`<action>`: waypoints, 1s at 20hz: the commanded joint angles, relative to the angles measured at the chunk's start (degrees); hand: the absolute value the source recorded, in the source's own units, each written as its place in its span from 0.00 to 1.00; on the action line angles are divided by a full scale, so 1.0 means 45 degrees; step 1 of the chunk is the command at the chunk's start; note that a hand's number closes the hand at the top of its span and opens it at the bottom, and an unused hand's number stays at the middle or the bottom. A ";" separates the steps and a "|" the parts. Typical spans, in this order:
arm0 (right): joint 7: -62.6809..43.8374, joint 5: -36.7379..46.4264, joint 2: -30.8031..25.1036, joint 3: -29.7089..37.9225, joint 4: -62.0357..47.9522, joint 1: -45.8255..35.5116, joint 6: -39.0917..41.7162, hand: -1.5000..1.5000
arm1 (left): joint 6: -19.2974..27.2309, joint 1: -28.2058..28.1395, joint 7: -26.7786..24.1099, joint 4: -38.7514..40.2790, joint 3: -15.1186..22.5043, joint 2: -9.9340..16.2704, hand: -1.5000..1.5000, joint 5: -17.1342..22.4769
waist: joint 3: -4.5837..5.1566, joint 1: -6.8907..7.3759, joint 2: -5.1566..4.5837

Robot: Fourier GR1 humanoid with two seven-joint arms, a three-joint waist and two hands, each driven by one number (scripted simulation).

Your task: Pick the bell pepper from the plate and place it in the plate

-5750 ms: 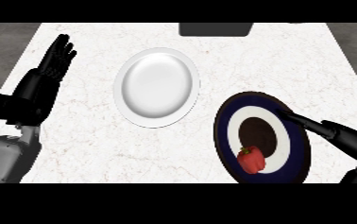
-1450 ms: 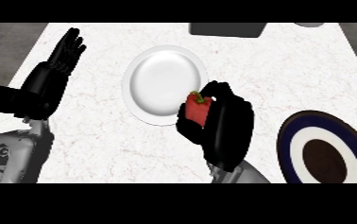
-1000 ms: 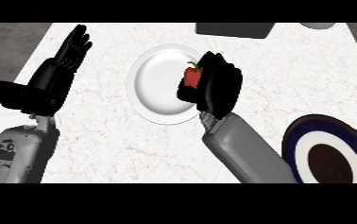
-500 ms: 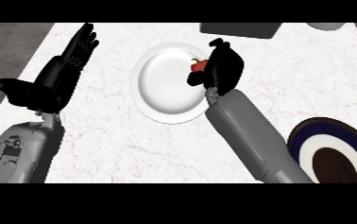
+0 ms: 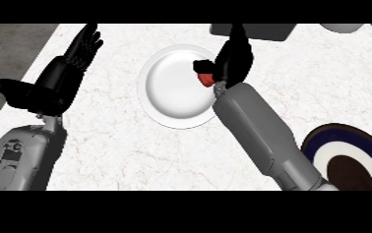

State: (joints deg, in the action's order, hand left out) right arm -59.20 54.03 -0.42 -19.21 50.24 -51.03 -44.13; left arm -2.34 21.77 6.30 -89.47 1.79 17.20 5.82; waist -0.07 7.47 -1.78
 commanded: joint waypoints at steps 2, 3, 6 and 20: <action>-0.0822 -0.0446 0.0089 0.0325 -0.0607 -0.0611 -0.3751 0.00 | -0.0188 -0.0170 -0.0116 -0.0028 -0.0146 0.0248 0.50 0.0000 | -0.0002 0.0020 0.0030; -0.0747 -0.0643 0.0089 0.0142 -0.0601 -0.0736 -0.4106 0.00 | -0.0124 0.0020 -0.0080 0.0138 -0.0275 0.0108 0.50 0.0162 | 0.0004 -0.0209 0.0070; -0.1438 -0.0506 0.0090 -0.0654 -0.0618 -0.0579 -0.5535 0.00 | 0.0065 -0.0075 -0.0184 0.0465 -0.0378 0.0014 0.50 0.0038 | 0.0020 -0.0513 0.0185; -0.3108 0.2759 0.0092 -0.3034 0.4215 0.4571 -0.6763 0.00 | 0.0270 -0.1759 -0.0037 -0.0507 -0.1129 0.0395 0.50 -0.0128 | 0.0028 -0.1799 0.0556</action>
State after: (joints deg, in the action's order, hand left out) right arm -67.44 60.70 -0.14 -29.62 61.20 -37.97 -71.75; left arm -1.53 15.94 6.19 -90.42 -2.58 18.90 5.64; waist 0.04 0.23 0.57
